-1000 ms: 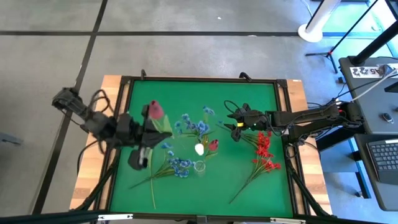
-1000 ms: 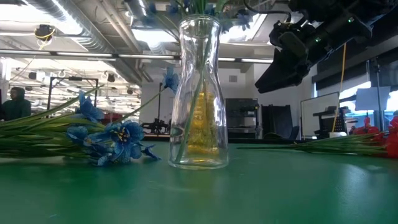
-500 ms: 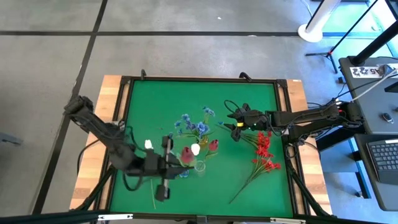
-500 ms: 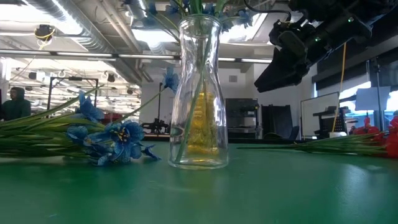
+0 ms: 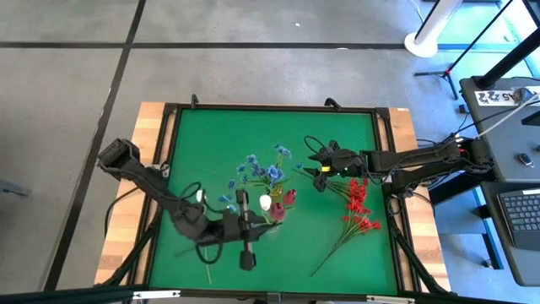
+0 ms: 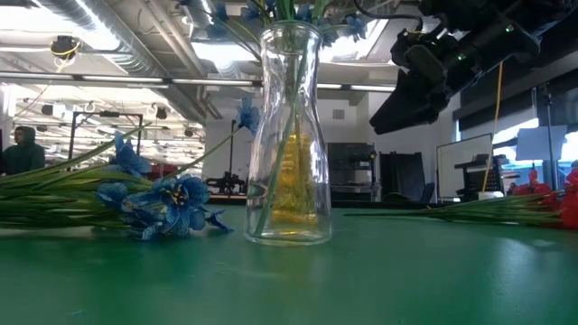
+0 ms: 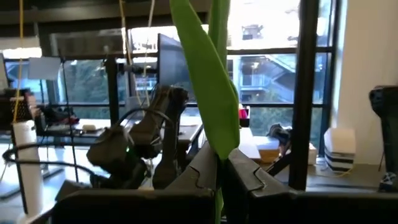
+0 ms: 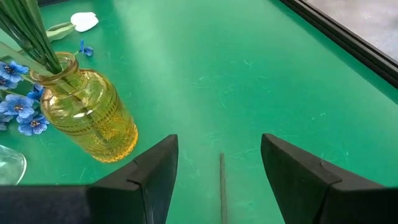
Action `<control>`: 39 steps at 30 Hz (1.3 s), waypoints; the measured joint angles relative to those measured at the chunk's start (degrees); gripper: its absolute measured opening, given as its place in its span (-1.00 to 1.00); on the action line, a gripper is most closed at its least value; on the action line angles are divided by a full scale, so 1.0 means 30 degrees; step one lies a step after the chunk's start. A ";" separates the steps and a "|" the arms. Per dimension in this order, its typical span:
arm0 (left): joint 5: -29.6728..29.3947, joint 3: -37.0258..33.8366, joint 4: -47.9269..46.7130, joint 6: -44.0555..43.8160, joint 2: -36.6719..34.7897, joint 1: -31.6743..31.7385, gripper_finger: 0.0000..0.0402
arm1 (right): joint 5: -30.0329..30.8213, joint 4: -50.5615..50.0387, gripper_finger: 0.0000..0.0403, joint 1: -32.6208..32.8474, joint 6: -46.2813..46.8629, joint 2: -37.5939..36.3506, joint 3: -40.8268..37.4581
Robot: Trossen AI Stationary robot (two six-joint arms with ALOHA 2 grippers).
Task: Sort flowers into vase by color
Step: Put the pink flower into the transparent flower vase
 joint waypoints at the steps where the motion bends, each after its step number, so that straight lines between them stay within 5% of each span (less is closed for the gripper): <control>1: -0.0096 -0.0173 0.0066 -0.0153 0.0000 0.0039 -1.00 | -0.0015 -0.0035 0.14 0.0000 -0.0004 0.0000 -0.0007; 21: -0.2644 -0.4458 0.2670 -0.3817 -0.0007 0.0397 -0.97 | 0.0044 -0.0298 0.14 0.0000 0.0003 0.0000 -0.0007; 39: -0.3556 -0.4484 0.0778 -0.2981 -0.0526 -0.0493 0.07 | 0.0041 -0.0256 0.14 0.0000 0.0003 0.0000 -0.0007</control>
